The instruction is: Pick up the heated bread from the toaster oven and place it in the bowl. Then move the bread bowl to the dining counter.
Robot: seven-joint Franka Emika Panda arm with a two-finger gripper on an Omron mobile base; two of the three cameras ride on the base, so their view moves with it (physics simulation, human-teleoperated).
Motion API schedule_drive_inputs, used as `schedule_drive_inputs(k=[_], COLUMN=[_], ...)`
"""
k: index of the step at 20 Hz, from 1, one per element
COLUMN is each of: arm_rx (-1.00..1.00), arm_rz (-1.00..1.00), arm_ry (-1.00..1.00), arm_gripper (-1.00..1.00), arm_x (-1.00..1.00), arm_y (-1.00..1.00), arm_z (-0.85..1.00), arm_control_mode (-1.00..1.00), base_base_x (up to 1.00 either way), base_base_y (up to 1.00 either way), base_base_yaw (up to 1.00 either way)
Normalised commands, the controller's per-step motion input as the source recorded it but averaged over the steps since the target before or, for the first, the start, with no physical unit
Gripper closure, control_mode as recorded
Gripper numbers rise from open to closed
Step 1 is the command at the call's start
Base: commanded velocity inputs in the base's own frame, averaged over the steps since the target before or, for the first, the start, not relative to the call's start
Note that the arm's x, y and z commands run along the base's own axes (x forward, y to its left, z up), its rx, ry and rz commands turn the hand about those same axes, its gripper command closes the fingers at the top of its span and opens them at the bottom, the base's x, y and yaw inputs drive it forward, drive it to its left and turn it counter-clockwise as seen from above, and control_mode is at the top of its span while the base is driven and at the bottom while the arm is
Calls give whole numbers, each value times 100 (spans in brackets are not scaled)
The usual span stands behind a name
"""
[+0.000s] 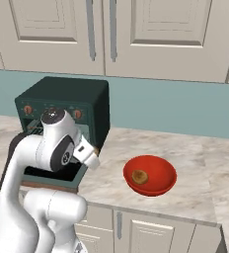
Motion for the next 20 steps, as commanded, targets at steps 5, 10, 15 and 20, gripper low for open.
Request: schedule_drive_inputs(k=[5, 10, 15, 20], arm_rx=[5, 0, 0, 0], arm_rz=[-27, -24, -10, 0], arm_ry=[4, 16, 9, 6], arm_gripper=[100, 100, 100, 100], arm_x=[1, 25, 41, 46], arm_y=[-100, -100, -91, -53], arm_z=[24, -5, -30, -39], arm_control_mode=[-100, -100, -100, -100], base_base_x=[0, 0, 0, 0], base_base_y=[0, 0, 0, 0], base_base_yaw=[0, 0, 0, 0])
